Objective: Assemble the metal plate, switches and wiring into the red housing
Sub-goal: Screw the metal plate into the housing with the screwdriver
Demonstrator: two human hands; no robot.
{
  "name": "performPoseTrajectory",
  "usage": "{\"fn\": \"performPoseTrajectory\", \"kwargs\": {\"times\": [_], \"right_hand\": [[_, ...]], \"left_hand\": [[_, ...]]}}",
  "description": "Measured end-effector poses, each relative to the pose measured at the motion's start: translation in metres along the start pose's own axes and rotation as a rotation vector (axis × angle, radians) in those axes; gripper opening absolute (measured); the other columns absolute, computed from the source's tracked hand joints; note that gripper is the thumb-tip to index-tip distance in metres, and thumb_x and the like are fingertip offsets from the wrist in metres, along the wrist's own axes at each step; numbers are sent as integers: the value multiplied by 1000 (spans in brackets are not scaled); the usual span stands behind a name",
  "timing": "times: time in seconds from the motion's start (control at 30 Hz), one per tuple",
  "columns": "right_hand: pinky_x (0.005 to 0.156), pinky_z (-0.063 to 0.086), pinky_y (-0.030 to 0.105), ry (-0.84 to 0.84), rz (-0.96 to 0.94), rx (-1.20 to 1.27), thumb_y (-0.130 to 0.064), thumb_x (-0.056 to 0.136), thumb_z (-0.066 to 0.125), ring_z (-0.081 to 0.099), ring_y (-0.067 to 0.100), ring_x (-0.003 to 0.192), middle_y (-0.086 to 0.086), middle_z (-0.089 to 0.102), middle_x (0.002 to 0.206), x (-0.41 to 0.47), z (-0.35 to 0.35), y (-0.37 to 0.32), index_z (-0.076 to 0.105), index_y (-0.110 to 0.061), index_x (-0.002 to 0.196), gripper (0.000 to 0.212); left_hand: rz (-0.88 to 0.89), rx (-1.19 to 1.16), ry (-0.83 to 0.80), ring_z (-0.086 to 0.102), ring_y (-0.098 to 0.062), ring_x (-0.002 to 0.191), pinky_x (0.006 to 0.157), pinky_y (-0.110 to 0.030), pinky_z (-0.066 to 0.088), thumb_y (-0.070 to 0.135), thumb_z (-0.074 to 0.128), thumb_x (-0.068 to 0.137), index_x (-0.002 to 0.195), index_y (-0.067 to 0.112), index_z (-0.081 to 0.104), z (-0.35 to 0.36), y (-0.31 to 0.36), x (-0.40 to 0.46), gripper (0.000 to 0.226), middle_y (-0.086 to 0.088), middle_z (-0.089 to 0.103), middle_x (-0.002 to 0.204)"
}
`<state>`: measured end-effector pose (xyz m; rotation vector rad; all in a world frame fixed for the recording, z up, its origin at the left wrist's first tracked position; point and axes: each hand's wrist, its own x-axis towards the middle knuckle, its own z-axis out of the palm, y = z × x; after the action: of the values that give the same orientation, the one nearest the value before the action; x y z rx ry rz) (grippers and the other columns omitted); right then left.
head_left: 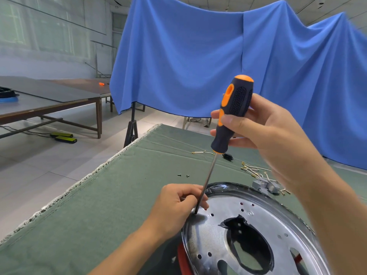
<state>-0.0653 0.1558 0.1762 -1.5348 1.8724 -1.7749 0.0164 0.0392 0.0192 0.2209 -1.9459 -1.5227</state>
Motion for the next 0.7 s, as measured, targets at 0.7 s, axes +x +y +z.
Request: {"fn": "performPoseTrajectory", "kwargs": {"times": [0.7], "right_hand": [[68, 55, 54, 371, -184, -138, -38, 69, 77, 68, 36, 79, 1, 67, 80, 3, 9, 19, 60, -24, 80, 25]], "left_hand": [[-87, -124, -55, 70, -20, 80, 64, -35, 60, -15, 42, 77, 73, 2, 73, 0, -1, -2, 35, -2, 73, 84]]}}
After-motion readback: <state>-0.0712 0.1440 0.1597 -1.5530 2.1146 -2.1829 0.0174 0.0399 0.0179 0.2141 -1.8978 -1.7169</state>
